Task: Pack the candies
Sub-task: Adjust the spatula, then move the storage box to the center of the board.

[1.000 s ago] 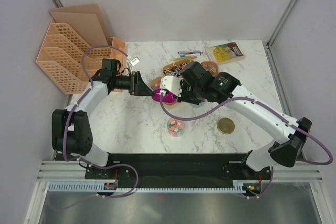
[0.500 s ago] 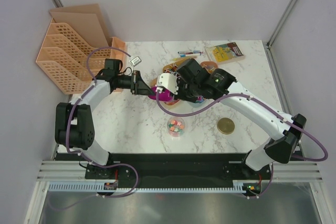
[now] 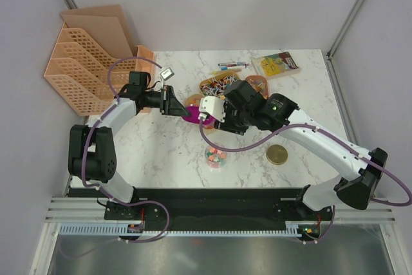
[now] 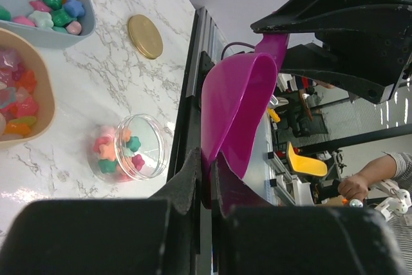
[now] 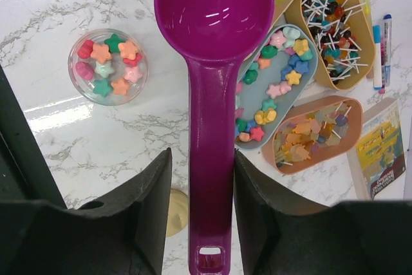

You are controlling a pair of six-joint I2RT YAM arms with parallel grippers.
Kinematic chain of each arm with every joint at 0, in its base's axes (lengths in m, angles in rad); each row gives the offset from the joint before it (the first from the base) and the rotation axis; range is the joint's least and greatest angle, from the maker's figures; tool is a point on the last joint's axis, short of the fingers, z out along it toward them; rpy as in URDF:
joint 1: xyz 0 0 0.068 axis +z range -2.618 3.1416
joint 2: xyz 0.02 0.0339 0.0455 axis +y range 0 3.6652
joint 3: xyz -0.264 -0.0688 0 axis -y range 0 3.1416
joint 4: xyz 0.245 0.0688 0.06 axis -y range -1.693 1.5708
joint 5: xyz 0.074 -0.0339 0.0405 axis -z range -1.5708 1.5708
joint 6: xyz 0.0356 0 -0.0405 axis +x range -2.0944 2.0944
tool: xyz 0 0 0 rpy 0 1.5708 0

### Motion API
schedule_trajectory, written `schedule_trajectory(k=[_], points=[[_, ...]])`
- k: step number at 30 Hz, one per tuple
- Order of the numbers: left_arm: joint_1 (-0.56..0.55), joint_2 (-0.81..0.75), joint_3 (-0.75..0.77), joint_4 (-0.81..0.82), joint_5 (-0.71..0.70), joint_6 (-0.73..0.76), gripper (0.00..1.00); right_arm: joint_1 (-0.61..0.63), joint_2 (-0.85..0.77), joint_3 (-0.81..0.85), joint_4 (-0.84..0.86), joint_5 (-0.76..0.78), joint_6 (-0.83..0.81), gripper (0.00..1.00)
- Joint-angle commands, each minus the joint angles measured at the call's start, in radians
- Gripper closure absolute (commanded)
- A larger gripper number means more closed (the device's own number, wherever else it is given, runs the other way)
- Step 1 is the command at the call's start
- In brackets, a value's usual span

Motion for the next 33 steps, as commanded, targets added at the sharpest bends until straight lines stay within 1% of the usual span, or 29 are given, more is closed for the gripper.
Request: schedule_trajectory(k=[1, 2, 4, 5, 6, 9, 10, 11, 12, 13, 14, 15, 16, 17, 18, 19, 20, 21, 22, 23, 24, 25, 28, 33], points=[[0.001, -0.001, 0.011, 0.033, 0.114, -0.035, 0.98, -0.012, -0.037, -0.011, 0.015, 0.021, 0.02, 0.53], [0.001, -0.001, 0.012, 0.033, 0.114, -0.035, 0.98, -0.01, -0.039, -0.011, 0.018, 0.019, 0.02, 0.53], [0.001, -0.001, 0.014, 0.033, 0.109, -0.037, 0.98, -0.015, -0.034, -0.013, 0.021, 0.01, 0.023, 0.58], [0.001, -0.002, 0.012, 0.035, 0.109, -0.037, 0.98, -0.015, -0.034, -0.013, 0.022, 0.004, 0.025, 0.64], [0.001, -0.002, 0.011, 0.033, 0.109, -0.037, 0.98, -0.018, -0.033, -0.01, 0.022, -0.001, 0.026, 0.79], [0.003, -0.008, 0.005, 0.033, 0.08, -0.035, 0.98, -0.021, -0.029, 0.013, 0.024, -0.006, 0.034, 1.0], [0.006, -0.01, 0.003, 0.029, 0.033, -0.034, 0.88, -0.022, -0.029, 0.019, 0.024, -0.033, 0.034, 1.0], [0.009, -0.013, 0.012, 0.012, -0.019, -0.025, 0.73, -0.025, -0.034, 0.024, 0.018, -0.036, 0.034, 1.0], [0.009, -0.012, 0.032, -0.029, -0.098, 0.039, 0.57, -0.028, -0.04, 0.03, 0.015, -0.041, 0.036, 1.0], [0.008, -0.007, 0.06, -0.112, -0.248, 0.084, 0.44, -0.041, -0.046, 0.029, 0.009, -0.045, 0.043, 1.0], [0.008, 0.013, 0.113, -0.138, -0.318, 0.16, 0.41, -0.053, -0.061, 0.022, 0.009, -0.059, 0.054, 1.0], [0.008, 0.031, 0.144, -0.161, -0.413, 0.185, 0.36, -0.071, -0.062, 0.018, 0.007, -0.07, 0.072, 1.0], [0.008, 0.051, 0.175, -0.174, -0.603, 0.219, 0.32, -0.123, -0.074, 0.007, 0.009, -0.084, 0.113, 1.0], [0.008, 0.071, 0.242, -0.197, -0.675, 0.254, 0.32, -0.157, -0.083, -0.005, 0.01, -0.103, 0.138, 1.0], [0.006, 0.114, 0.271, -0.198, -0.749, 0.309, 0.32, -0.188, -0.098, -0.042, 0.01, -0.136, 0.158, 1.0], [0.006, 0.132, 0.299, -0.195, -0.879, 0.33, 0.33, -0.24, -0.106, -0.06, 0.009, -0.145, 0.178, 1.0], [0.006, 0.157, 0.351, -0.189, -0.927, 0.356, 0.36, -0.258, -0.115, -0.08, 0.009, -0.153, 0.207, 1.0], [0.006, 0.177, 0.38, -0.189, -0.969, 0.397, 0.42, -0.271, -0.124, -0.118, 0.007, -0.15, 0.215, 1.0], [0.006, 0.224, 0.408, -0.188, -1.045, 0.411, 0.54, -0.283, -0.143, -0.135, 0.007, -0.141, 0.223, 1.0], [0.006, 0.247, 0.46, -0.189, -1.067, 0.429, 0.6, -0.285, -0.149, -0.149, 0.005, -0.133, 0.232, 1.0], [0.006, 0.27, 0.488, -0.2, -1.084, 0.461, 0.72, -0.292, -0.164, -0.172, 0.005, -0.125, 0.236, 1.0], [0.005, 0.327, 0.543, -0.208, -1.116, 0.472, 0.97, -0.303, -0.17, -0.183, 0.005, -0.121, 0.244, 1.0], [0.0, 0.425, 0.623, -0.237, -1.157, 0.508, 0.98, -0.338, -0.195, -0.215, 0.005, -0.121, 0.267, 1.0], [-0.024, 0.539, 0.684, -0.255, -1.19, 0.563, 0.98, -0.393, -0.226, -0.252, 0.005, -0.127, 0.276, 1.0]])
